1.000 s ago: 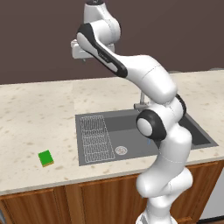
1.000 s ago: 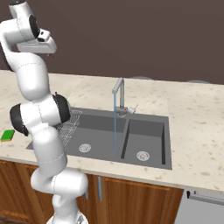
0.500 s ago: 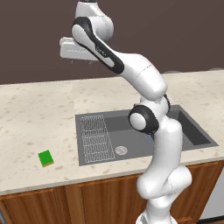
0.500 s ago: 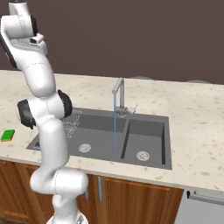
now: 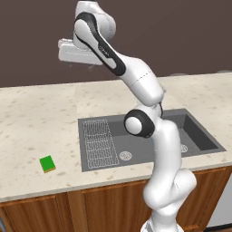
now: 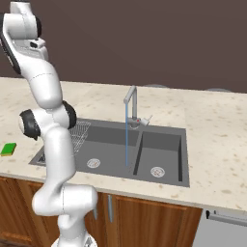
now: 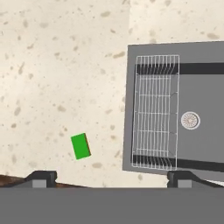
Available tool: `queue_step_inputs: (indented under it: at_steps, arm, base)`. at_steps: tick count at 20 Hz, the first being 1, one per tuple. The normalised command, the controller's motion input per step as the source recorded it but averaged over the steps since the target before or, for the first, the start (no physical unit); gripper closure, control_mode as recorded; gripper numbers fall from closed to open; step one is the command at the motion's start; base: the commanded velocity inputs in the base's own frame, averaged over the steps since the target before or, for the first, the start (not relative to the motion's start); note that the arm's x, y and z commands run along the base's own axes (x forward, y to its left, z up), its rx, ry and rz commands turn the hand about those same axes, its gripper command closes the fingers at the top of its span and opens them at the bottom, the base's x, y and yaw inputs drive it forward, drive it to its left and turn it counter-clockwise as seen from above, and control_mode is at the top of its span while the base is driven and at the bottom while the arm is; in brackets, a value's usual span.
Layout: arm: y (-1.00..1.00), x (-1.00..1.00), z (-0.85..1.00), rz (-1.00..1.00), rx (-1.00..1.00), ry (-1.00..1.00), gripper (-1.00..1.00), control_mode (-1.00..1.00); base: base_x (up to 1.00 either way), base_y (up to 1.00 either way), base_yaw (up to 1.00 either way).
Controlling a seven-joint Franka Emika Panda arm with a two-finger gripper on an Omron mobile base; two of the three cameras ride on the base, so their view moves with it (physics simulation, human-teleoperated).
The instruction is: Soak the sponge with water for a few seconds and then drop it inside the sink.
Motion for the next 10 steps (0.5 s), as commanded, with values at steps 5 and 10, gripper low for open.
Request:
queue_step_inputs:
  at_steps: [5,10]
  arm:
    - [0.28,-0.17,-0.39,0.08,-0.01,0.00,-1.00,-1.00]
    - [0.24,-0.15,-0.57,0.09,0.00,0.00,-1.00,-1.00]
  base:
    - [0.00,0.00,0.00]
    - [0.00,0.00,0.00]
